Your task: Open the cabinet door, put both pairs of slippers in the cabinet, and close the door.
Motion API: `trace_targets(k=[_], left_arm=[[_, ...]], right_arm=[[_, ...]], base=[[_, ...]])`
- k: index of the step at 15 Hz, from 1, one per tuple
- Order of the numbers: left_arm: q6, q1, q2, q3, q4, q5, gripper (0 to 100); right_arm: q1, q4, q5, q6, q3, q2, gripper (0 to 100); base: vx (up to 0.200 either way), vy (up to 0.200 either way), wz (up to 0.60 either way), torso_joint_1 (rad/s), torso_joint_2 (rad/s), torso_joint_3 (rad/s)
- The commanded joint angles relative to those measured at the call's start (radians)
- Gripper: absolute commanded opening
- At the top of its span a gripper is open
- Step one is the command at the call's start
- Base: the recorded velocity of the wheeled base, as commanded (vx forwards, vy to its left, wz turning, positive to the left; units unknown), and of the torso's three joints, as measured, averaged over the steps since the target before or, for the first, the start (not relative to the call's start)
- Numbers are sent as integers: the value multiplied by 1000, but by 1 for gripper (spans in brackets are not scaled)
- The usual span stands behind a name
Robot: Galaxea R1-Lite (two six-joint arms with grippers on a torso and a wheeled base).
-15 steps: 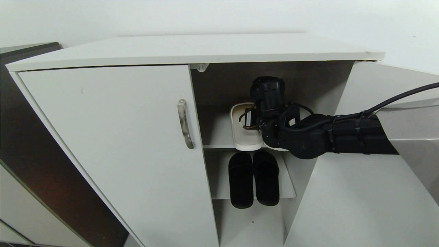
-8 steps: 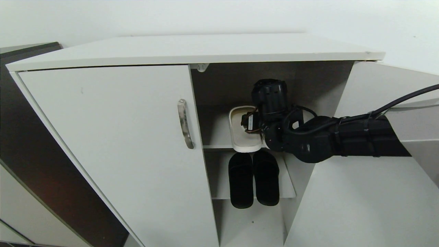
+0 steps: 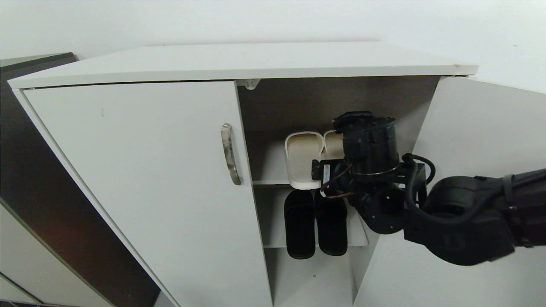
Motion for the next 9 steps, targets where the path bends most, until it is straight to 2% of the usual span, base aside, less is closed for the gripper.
trace_targets(k=[1, 3, 9], left_arm=[[0, 0, 0, 0, 0, 0, 0], [1, 0, 0, 0, 0, 0, 0], [1, 0, 0, 0, 0, 0, 0]], right_arm=[[37, -84, 2, -1, 146, -90, 0], [63, -167, 7, -6, 221, -101, 0], [63, -177, 1, -4, 243, -78, 0]], base=[[0, 0, 0, 0, 0, 0], [0, 0, 0, 0, 0, 0], [0, 0, 0, 0, 0, 0]])
